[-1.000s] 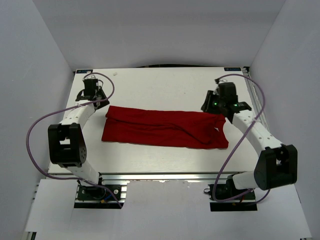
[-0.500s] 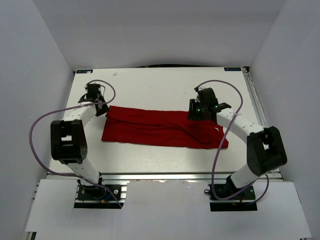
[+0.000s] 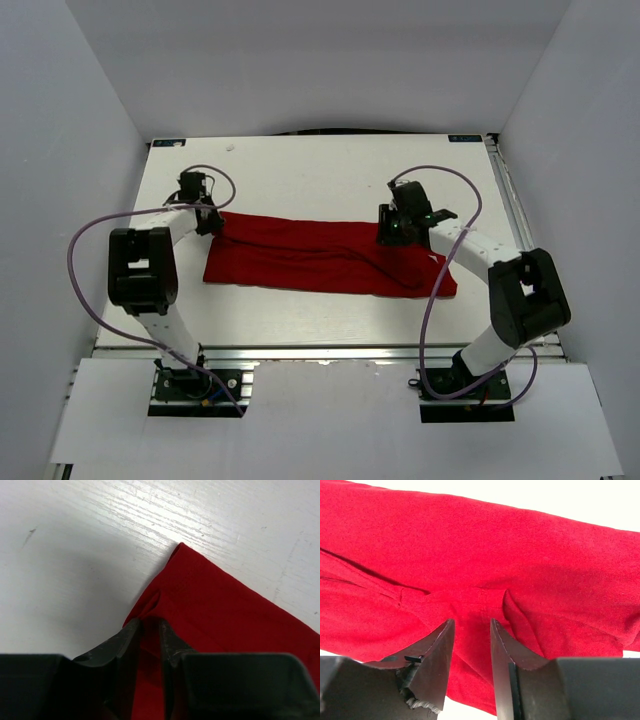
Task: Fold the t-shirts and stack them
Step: Fold the other side of the tshirt into a rectangle
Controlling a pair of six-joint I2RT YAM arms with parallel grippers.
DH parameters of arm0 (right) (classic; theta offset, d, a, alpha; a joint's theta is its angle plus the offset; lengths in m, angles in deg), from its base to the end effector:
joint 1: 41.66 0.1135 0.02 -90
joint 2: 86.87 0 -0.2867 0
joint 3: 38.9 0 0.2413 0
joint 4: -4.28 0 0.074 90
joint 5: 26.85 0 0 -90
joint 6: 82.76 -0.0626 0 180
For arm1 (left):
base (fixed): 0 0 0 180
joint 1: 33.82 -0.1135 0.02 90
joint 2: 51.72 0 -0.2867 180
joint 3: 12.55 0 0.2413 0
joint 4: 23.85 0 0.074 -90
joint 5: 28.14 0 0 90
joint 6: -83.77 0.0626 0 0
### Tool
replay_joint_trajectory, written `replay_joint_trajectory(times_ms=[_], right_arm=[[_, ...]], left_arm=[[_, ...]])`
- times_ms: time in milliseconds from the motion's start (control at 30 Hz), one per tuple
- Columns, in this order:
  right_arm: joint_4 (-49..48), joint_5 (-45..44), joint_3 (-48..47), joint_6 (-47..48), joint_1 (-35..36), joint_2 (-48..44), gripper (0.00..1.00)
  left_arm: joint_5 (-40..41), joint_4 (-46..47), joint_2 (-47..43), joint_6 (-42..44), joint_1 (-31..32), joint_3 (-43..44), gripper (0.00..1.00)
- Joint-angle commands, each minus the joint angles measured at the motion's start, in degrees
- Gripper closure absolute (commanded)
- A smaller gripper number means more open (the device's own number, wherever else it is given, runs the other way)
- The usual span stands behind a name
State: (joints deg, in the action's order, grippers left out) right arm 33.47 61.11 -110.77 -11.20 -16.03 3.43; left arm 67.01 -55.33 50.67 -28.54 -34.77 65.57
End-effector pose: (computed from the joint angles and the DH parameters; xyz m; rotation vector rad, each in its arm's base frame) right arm 0.3097 0.1461 0.2230 -0.1354 2.4213 0.3127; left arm 0.3781 0.0119 0.1816 -0.5461 2.4788 -0.0328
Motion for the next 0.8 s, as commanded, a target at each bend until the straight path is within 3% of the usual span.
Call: replay_joint_trajectory(times_ms=[0, 33, 67, 133, 300, 367, 500, 767], right_arm=[[-1.9, -1.8, -0.3, 0.2, 0.3, 1.0, 0.58], [-1.9, -2.1, -0.4, 0.3, 0.3, 1.8, 0.58], [-2.0, -2.2, -0.5, 0.3, 0.3, 2.1, 0.58], [-2.4, -2.5, -0.5, 0.3, 0.3, 2.9, 0.58], [-5.6, -3.4, -0.1, -0.3, 0.2, 4.3, 0.58], [-6.0, -3.3, -0.8, -0.4, 0.3, 5.1, 0.66], [-5.2, -5.0, -1.7, -1.4, 0.3, 5.9, 0.69], [-3.9, -10.9, -3.1, -0.5, 0.3, 7.3, 0.66]], left_arm=[[-1.5, 1.4, 1.1, 0.3, 0.0, 1.2, 0.68], [-1.5, 1.3, 1.4, 0.6, 0.0, 1.2, 0.71], [-1.5, 1.4, 1.8, 0.7, 0.0, 1.2, 0.85], [-1.5, 1.3, 2.1, 0.9, 0.0, 0.9, 1.00], [-1.4, 1.6, 0.2, 1.6, 0.0, -0.5, 1.00], [-0.9, 1.6, -0.9, 1.8, 0.0, -1.3, 1.00], [-0.5, 1.5, -3.7, 2.4, 0.0, -1.8, 1.00], [-0.4, -0.4, -6.6, 3.5, 0.0, -0.4, 1.00]])
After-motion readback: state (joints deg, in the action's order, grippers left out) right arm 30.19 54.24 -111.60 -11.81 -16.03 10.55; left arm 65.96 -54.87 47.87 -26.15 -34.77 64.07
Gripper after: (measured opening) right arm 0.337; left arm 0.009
